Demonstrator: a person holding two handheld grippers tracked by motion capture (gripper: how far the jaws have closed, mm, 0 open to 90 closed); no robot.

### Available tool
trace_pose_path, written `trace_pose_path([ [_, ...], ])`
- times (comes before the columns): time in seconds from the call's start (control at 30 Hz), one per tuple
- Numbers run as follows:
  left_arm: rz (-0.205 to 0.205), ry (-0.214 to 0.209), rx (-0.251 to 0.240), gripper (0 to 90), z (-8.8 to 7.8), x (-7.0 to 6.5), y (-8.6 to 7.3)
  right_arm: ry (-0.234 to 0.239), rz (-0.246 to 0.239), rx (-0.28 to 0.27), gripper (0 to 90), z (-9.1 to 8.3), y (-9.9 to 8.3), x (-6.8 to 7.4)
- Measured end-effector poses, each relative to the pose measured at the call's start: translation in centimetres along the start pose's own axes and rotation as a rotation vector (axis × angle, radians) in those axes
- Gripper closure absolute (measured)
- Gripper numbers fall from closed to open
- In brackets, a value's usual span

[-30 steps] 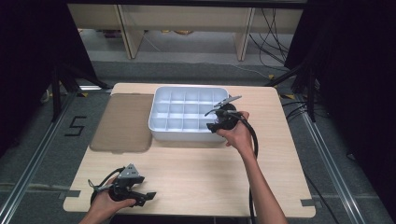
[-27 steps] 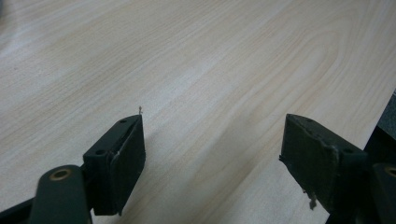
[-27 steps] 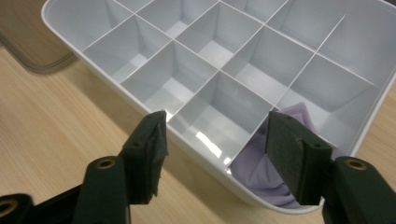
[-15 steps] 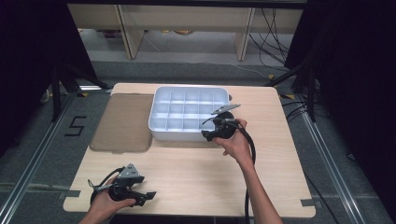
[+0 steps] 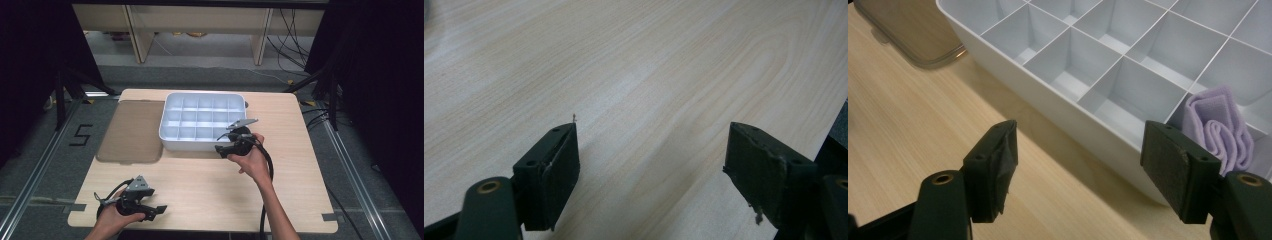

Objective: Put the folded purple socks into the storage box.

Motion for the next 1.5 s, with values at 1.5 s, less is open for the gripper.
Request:
trace_pose_path([
  [1.5,0.001,-0.001,-0.004,21.5,-0.1,0.0,0.0,0.049,-0.065,0.037,27.8,0.1,-3.1,4.7],
])
Point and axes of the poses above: each handheld gripper's, and its own axes: z roughly forward along the jaws, y roughly out of its top, x roughly to its left, the point moved 6 cm from there along z, roughly forward along the jaws, and after that the axes turned 13 degrees about y, right-handed, at the moved point
